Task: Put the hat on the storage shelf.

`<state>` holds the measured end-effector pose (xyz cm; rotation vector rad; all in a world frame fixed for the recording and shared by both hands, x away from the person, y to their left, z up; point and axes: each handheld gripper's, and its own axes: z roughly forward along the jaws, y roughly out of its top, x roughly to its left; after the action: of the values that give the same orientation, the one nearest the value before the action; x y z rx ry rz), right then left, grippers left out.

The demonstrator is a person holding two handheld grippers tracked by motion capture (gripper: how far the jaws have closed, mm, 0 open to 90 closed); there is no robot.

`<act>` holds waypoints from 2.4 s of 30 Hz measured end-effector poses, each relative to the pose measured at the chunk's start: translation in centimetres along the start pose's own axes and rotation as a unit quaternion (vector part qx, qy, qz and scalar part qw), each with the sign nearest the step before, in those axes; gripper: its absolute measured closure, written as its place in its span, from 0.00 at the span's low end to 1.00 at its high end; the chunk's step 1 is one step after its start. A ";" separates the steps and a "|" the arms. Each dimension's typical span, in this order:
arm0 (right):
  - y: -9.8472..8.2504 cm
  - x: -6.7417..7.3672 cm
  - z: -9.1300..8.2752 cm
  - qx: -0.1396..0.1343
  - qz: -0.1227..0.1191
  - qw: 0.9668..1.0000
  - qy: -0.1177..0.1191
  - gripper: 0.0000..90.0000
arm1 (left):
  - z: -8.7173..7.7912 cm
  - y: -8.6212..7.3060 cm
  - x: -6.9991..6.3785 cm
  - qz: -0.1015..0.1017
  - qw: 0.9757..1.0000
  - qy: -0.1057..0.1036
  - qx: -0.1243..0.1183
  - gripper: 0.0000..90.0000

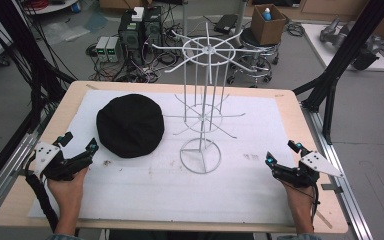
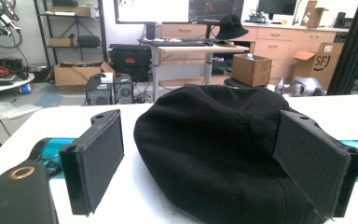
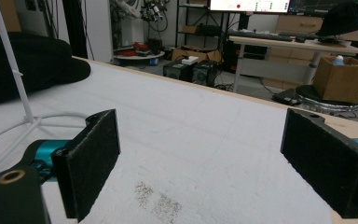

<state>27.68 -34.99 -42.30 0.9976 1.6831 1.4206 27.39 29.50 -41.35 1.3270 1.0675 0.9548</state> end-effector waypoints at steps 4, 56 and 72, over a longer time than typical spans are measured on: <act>0.0 0.0 0.0 0.002 -0.001 1.000 0.002 0.12 | 0.0 0.0 0.1 -0.003 1.000 0.000 0.002 0.18; 0.0 0.1 0.1 0.011 -0.003 1.000 0.002 0.12 | 7.1 -0.3 -4.6 0.020 0.998 -0.043 0.042 0.18; -0.1 0.1 0.2 0.014 -0.006 1.000 0.004 0.12 | 10.5 -2.2 -6.3 -0.005 0.996 -0.022 0.083 0.18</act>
<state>27.77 -34.83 -42.40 0.9970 1.7172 1.3987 35.74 20.60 -43.66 1.4701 1.1386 0.8404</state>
